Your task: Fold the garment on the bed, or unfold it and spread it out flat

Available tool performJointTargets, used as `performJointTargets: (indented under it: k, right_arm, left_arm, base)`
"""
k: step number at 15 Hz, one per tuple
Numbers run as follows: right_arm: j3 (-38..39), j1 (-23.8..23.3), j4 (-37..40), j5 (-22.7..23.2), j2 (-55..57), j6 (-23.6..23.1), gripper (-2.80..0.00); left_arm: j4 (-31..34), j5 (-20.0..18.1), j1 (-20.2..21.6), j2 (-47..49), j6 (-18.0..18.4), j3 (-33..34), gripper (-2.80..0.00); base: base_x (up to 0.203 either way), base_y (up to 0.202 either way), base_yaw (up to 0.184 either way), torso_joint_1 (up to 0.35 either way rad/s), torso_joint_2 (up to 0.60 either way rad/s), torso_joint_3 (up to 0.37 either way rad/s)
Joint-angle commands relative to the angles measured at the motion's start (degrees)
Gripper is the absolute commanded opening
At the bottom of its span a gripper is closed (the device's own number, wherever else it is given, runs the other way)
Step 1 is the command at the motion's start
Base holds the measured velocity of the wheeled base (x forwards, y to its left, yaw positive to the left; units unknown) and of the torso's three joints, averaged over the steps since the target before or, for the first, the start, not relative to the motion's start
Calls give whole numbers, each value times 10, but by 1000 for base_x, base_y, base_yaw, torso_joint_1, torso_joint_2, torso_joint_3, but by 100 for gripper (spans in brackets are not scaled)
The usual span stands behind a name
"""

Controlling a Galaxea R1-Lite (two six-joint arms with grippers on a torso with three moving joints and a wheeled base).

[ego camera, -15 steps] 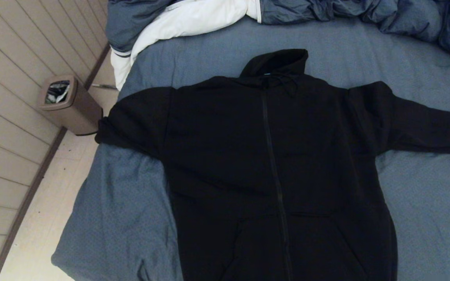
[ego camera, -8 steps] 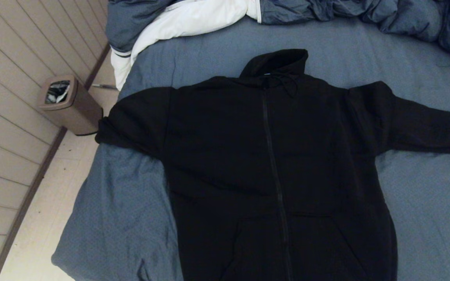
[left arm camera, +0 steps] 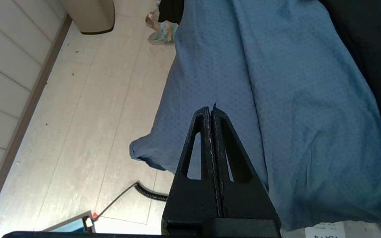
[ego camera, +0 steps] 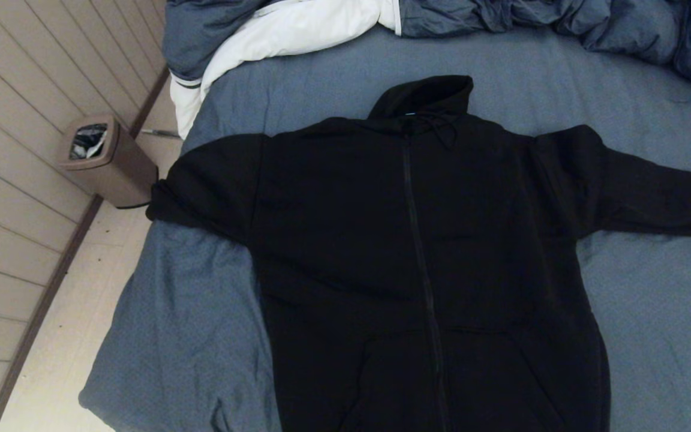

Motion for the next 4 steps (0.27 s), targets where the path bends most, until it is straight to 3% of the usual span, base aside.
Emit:
performJointTargets:
  k: [1,4]
  right_arm:
    - [0,0,0,1,2,0,-280]
    - [0,1,0,2,2,-2,-280]
  left_arm:
    - [0,-1,0,2,1,0,-280]
    - [0,-1,0,2,2,0,-280]
  base:
    - [0,0,0,0,0,0]
    - [0,0,0,0,0,0]
